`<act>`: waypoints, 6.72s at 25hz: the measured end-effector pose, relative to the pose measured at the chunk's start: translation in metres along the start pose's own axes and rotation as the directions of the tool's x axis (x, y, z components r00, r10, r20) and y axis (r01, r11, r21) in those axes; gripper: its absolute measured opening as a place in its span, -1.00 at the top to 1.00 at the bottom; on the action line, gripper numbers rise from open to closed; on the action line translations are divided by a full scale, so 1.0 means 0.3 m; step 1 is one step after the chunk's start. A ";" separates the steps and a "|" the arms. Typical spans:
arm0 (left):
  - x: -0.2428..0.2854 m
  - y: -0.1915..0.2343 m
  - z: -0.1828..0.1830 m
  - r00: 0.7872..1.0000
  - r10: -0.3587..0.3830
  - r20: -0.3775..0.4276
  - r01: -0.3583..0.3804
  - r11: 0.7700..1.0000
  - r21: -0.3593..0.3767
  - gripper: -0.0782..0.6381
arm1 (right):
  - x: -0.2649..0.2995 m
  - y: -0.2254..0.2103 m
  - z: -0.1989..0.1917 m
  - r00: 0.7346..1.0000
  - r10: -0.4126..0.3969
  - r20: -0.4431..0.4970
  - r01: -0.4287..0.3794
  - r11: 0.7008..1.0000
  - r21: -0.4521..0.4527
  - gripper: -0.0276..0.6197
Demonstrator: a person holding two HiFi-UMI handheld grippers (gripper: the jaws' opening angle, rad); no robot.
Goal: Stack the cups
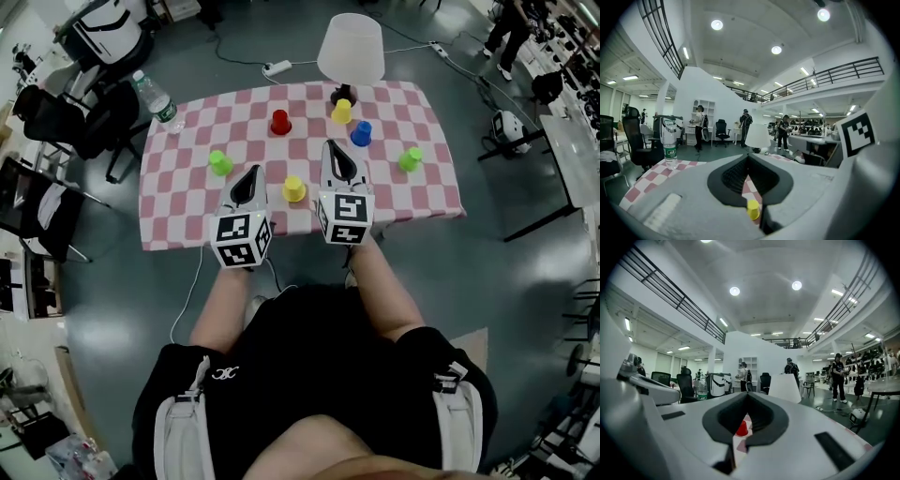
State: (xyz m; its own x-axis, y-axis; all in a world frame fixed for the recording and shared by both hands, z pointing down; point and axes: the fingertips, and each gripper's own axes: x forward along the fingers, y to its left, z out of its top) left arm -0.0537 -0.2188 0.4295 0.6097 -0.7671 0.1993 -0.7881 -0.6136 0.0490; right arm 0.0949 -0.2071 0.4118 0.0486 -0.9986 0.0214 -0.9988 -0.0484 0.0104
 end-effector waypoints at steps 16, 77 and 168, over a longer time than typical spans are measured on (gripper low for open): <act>0.185 -0.368 0.018 0.980 -0.198 -0.006 0.198 0.978 0.057 0.74 | -0.187 -0.433 -0.038 0.970 -0.242 -0.023 0.243 0.969 0.039 0.91; 0.511 -0.770 -0.355 0.958 -0.145 -0.248 0.149 0.989 -0.001 0.74 | 0.067 -1.152 -0.939 0.865 -0.133 -0.484 0.198 0.977 0.084 0.14; -0.112 0.202 -0.166 0.981 0.186 -0.048 -0.190 0.979 -0.077 0.74 | 0.084 0.009 -0.850 0.877 0.153 -0.455 -0.197 0.979 -0.053 0.37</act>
State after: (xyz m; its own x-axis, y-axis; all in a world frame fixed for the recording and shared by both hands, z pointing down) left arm -0.1263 -0.2208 0.4747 0.4475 -0.8581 0.2520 -0.8935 -0.4408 0.0858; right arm 0.0958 -0.2270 0.6673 -0.1055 -0.8735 0.4752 -0.9868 0.1510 0.0585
